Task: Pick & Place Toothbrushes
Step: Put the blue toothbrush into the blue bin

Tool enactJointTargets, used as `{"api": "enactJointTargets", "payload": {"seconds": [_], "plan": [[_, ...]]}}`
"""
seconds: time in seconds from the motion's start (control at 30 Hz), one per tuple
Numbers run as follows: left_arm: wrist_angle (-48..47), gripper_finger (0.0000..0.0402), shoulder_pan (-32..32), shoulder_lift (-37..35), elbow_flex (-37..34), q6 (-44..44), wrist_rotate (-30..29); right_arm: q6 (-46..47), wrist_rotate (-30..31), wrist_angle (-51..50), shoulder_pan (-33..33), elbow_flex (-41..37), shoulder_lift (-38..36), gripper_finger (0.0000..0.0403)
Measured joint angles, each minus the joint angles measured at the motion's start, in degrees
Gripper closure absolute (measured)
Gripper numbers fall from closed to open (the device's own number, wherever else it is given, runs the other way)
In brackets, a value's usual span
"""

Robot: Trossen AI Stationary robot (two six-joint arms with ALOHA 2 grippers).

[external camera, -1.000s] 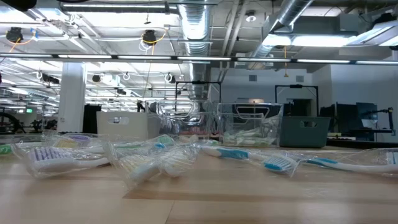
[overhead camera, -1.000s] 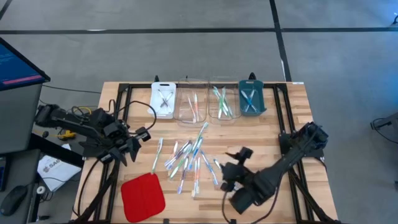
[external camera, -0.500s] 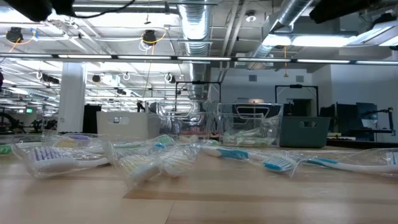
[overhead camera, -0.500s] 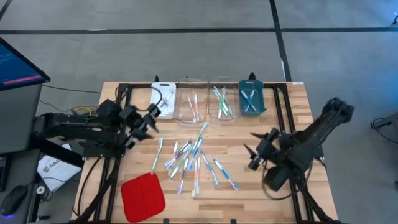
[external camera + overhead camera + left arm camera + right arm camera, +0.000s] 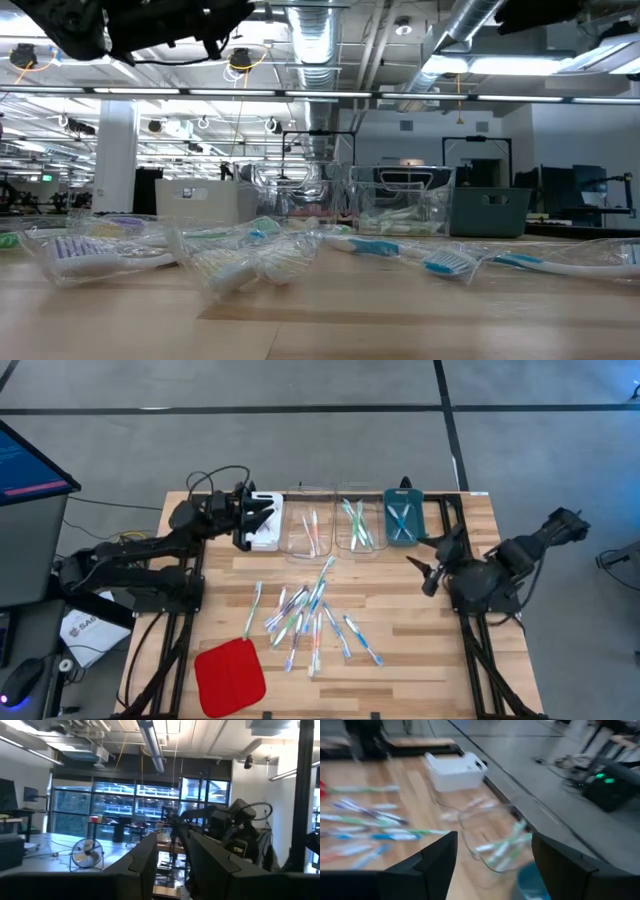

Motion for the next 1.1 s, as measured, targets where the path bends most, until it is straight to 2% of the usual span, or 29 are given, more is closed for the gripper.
{"api": "enactJointTargets", "payload": {"seconds": [0.17, 0.3, 0.37, 0.5, 0.57, 0.73, 0.9, 1.03, 1.1], "plan": [[0.64, 0.0293, 0.3, -0.01, 0.0, 0.81, 0.04, -6.66, -0.47, 15.2, -3.94, -4.79, -3.86, 0.0154], [1.26, 0.0293, -0.64, -0.04, 0.0, -2.62, 0.51, -9.04, -0.54, 26.78, -6.76, -6.81, -3.41, 0.0154], [1.17, 0.0293, -1.61, -0.04, 0.0, -4.43, 2.88, -7.95, -1.41, 30.23, -7.41, -7.64, -2.3, 0.0154], [0.98, 0.0293, -4.78, -0.04, 0.0, -8.25, 8.99, -0.87, -7.66, 33.56, -7.64, -9.04, 2.43, 0.0154], [1.01, 0.0293, -6.66, -0.04, 0.0, -10.18, 11.12, 3.07, -11.51, 34.86, -7.89, -9.04, 6.57, 0.0154], [1.14, 0.0293, -10.45, -0.43, 0.0, -17.22, 20.64, 13.5, -23.24, 41.41, -8.32, -9.06, 18.1, 0.0154], [0.9, 0.0293, -16.19, -0.39, 0.0, -18.43, 28.6, 25.44, -34.62, 44.84, -7.71, -8.21, 29.3, 0.0154], [0.46, 0.0293, -22.13, -0.39, 0.0, -18.71, 34.62, 36.6, -39.56, 44.49, -5.76, -6.39, 37.04, 0.0154], [0.41, 0.0293, -25.69, -0.39, 0.0, -18.66, 35.47, 41.0, -42.11, 44.45, -4.54, -4.72, 40.75, 0.0154]]}}
